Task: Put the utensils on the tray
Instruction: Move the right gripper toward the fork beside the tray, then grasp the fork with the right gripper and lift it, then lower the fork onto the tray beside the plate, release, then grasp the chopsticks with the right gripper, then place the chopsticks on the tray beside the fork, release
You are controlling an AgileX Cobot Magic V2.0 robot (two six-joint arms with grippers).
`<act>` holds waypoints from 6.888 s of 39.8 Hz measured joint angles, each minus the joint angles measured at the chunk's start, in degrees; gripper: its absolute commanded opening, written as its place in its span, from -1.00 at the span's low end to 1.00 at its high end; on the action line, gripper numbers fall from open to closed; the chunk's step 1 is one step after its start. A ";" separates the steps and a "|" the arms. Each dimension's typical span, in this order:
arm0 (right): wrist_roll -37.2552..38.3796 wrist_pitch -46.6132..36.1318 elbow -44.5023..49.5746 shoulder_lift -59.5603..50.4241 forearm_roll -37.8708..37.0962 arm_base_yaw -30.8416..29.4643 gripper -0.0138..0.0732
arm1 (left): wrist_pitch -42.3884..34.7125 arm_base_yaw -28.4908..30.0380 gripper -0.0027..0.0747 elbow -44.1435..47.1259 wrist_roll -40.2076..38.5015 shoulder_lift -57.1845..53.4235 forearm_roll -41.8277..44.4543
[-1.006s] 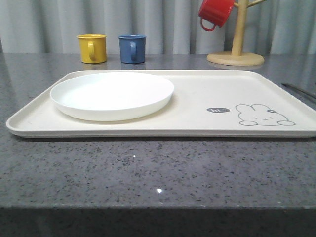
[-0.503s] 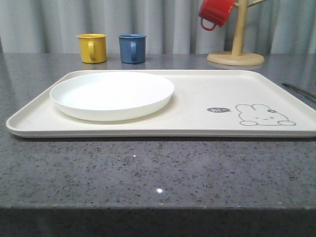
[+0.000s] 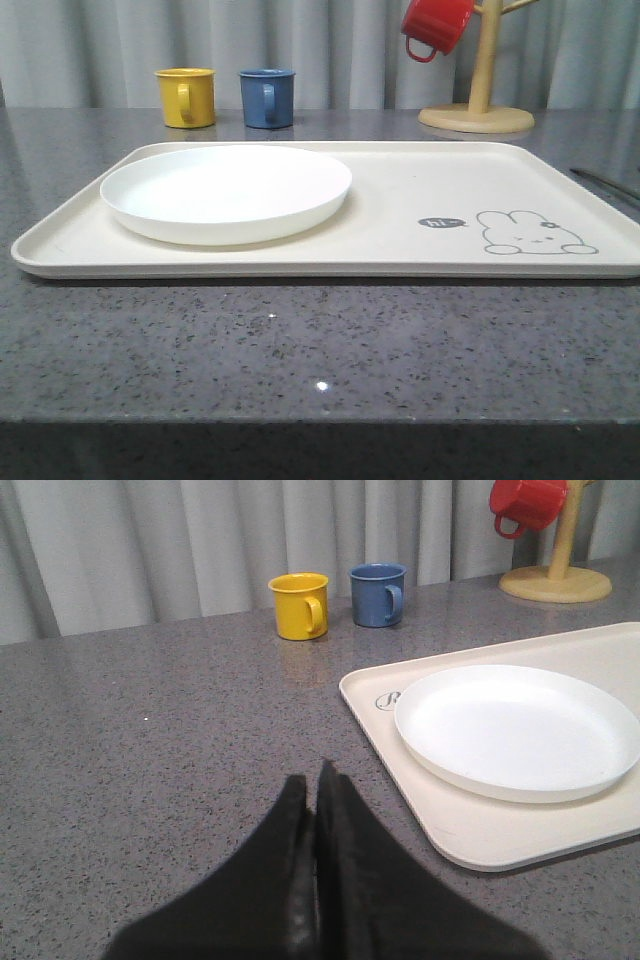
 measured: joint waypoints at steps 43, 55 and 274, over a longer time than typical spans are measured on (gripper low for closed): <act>-0.18 3.89 -17.00 35.16 0.11 3.37 0.19 | 0.00 0.00 -0.98 0.00 -0.10 0.00 0.00; -0.27 4.01 -17.14 36.21 0.11 3.37 -0.51 | 0.00 0.00 -0.98 0.00 -0.10 0.00 0.00; 23.04 19.59 -33.17 42.91 0.53 22.61 -0.71 | 0.00 0.00 -0.98 0.00 -0.20 0.00 0.00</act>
